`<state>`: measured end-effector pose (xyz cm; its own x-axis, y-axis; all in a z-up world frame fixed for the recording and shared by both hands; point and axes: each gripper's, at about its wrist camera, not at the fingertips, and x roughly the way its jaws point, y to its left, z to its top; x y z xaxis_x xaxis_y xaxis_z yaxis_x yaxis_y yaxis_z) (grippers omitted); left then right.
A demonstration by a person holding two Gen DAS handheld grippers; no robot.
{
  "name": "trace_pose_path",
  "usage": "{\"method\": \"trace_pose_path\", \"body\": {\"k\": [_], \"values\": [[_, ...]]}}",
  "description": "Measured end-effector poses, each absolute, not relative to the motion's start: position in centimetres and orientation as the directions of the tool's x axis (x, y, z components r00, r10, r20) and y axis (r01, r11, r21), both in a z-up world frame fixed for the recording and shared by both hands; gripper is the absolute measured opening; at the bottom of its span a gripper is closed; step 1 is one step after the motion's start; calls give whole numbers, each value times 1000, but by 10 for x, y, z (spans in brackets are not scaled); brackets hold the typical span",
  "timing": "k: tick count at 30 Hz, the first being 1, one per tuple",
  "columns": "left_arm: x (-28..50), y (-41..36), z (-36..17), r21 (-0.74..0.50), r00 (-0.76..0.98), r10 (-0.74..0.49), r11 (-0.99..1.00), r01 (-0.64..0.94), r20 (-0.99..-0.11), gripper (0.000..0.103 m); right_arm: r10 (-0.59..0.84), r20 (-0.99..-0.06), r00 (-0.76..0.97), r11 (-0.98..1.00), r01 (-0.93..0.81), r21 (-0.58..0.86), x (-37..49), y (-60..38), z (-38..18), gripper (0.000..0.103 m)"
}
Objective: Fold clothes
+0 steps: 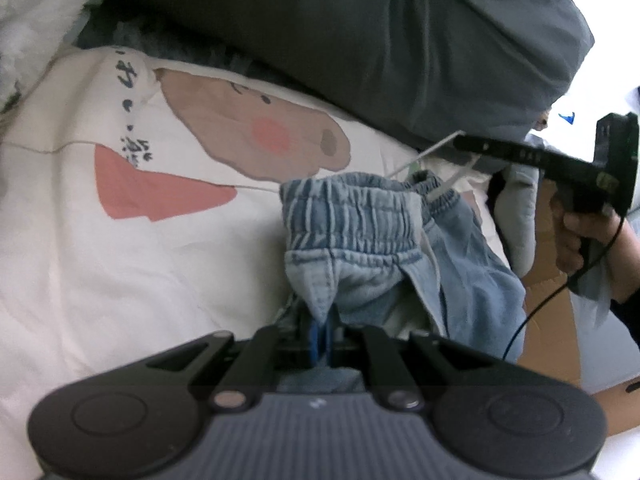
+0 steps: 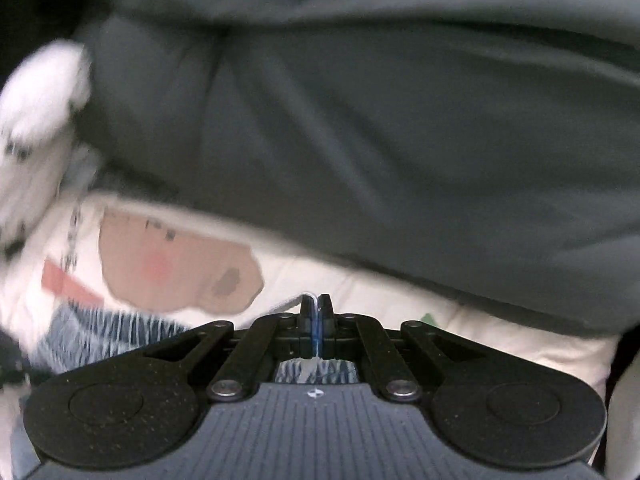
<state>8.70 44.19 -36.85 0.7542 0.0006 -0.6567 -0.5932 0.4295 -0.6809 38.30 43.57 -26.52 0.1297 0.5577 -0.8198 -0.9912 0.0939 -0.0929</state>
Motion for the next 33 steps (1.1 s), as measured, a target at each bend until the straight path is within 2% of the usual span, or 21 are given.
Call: {"method": "trace_pose_path", "body": {"k": [7, 12, 25, 28, 30, 32, 33], "values": [[87, 442, -366, -666, 745, 13, 436, -605, -667, 4, 639, -758, 129, 198, -980, 0, 405, 406, -239, 0], [87, 444, -364, -654, 738, 31, 440, -616, -674, 4, 646, -755, 114, 224, -973, 46, 419, 378, -230, 0], [90, 449, -367, -652, 738, 35, 441, -617, -674, 4, 465, -884, 44, 135, -991, 21, 393, 338, -293, 2], [89, 450, -368, -657, 741, 32, 436, -614, -671, 4, 461, -887, 28, 122, -992, 32, 391, 341, -291, 14], [89, 451, -368, -658, 742, 34, 435, -614, -670, 4, 479, -877, 16, 114, -992, 44, 391, 345, -284, 42], [88, 452, -368, -663, 744, 36, 428, -614, -667, 4, 497, -868, 5, 107, -993, 56, 391, 350, -277, 51], [88, 452, -369, -666, 745, 34, 423, -614, -666, 4, 506, -863, -1, 103, -993, 62, 391, 352, -274, 51]]}}
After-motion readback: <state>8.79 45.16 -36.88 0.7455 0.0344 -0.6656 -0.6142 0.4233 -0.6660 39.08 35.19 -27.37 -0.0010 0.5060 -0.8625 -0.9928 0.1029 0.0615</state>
